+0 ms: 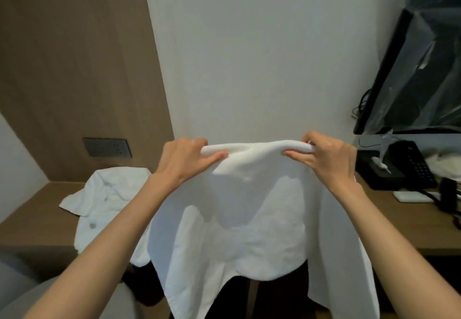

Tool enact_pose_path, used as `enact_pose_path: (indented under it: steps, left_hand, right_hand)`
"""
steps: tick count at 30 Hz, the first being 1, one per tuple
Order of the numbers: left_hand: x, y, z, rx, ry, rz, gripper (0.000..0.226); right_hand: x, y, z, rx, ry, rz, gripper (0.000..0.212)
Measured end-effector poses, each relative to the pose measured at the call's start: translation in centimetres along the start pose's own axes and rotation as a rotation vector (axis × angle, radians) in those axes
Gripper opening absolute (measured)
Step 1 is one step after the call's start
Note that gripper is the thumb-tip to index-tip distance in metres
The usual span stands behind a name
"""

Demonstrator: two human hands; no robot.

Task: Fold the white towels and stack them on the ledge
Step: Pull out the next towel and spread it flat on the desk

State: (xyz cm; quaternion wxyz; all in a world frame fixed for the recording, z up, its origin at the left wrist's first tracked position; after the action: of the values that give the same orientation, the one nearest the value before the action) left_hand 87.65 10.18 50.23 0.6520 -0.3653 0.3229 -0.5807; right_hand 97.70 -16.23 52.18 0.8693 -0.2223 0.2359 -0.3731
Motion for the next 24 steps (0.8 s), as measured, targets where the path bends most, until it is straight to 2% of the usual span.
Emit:
enact_pose_path:
  steps: [5, 12, 17, 19, 24]
  left_hand:
    - [-1.9, 7.3, 1.9, -0.159, 0.069, -0.001, 0.050]
    - [-4.8, 17.8, 7.8, -0.286, 0.026, 0.008, 0.042]
    - [-6.2, 24.7, 13.3, -0.356, -0.068, -0.014, 0.035]
    - [-6.6, 27.0, 15.4, -0.367, -0.099, -0.003, 0.031]
    - [-7.1, 34.1, 18.5, -0.486, -0.113, 0.157, 0.021]
  right_hand:
    - [3.6, 6.5, 0.3, -0.155, 0.013, -0.081, 0.043]
    - [9.6, 19.6, 3.2, -0.380, 0.073, -0.113, 0.049]
    - [13.2, 28.0, 4.7, -0.530, 0.102, -0.076, 0.041]
    - [14.2, 30.2, 5.3, -0.531, 0.088, -0.102, 0.037]
    - [16.4, 36.8, 5.3, -0.614, 0.045, -0.196, 0.024]
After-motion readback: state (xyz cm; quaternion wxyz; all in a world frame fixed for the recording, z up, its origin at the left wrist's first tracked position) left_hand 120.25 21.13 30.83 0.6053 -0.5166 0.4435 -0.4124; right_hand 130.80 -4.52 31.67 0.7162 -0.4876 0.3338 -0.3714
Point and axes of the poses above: each hand's wrist, its own z-axis towards the middle knuckle, its own y-axis out of the palm, x = y × z, the point moved 9 cm from there along z, towards the middle knuckle, and after that the axes turned 7 degrees about y, right-handed, at the moved point
